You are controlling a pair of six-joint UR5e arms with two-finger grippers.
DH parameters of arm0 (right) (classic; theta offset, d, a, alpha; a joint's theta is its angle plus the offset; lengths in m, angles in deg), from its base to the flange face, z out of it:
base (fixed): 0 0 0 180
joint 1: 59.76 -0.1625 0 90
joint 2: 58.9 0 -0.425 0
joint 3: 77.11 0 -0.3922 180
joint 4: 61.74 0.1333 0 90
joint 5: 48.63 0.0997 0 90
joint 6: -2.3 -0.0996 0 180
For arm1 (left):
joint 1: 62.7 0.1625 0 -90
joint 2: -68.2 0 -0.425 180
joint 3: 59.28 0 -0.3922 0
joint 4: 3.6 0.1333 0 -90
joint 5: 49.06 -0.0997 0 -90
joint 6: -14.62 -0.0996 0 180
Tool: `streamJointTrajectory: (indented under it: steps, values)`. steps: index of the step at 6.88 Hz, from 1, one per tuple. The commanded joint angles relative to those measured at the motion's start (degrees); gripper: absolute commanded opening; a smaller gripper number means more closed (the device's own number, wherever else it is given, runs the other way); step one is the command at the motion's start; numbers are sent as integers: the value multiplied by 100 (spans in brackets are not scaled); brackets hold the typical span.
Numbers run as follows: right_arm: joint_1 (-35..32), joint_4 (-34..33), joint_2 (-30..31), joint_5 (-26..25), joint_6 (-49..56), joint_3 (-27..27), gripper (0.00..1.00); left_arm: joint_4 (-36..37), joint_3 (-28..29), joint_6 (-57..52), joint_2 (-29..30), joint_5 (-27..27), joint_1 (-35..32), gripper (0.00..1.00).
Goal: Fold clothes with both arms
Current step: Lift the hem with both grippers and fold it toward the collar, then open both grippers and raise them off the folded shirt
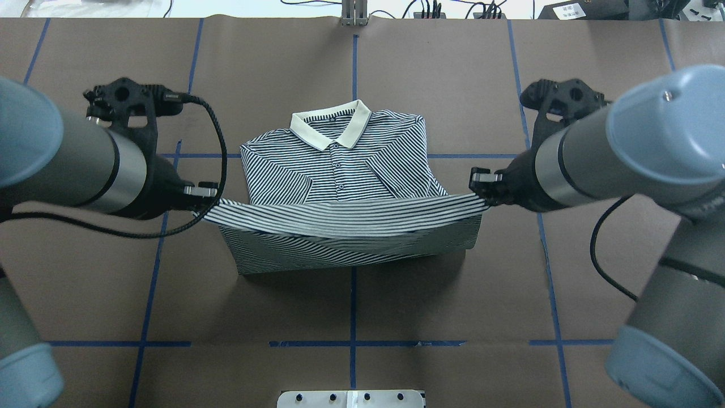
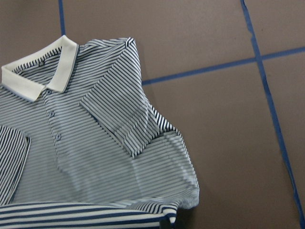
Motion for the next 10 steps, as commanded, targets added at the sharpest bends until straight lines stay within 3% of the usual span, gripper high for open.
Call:
streamJointTrajectory:
  steps: [1, 3, 6, 7, 8, 10]
  values:
    - [-860, 316, -852, 364, 533, 1589, 0, -660, 1263, -455, 314, 22, -636, 0]
    - [-923, 1920, -1083, 320, 507, 3242, 0, -1602, 2196, -500, 323, -13, -690, 0]
    - [-880, 3302, -1751, 49, 481, 5379, 0, -2921, 3873, -500, 568, -293, -673, 0]
    - [-853, 3673, -1839, 39, 490, 5820, 0, -3377, 4419, -500, 657, -312, -673, 0]
    - [-723, 3738, -1831, -101, 481, 5886, 0, -3677, 4694, -508, 649, -312, -664, 0]
    - [-537, 3747, -1822, -295, 463, 5895, 0, -3733, 4758, -587, 622, -312, -629, 0]
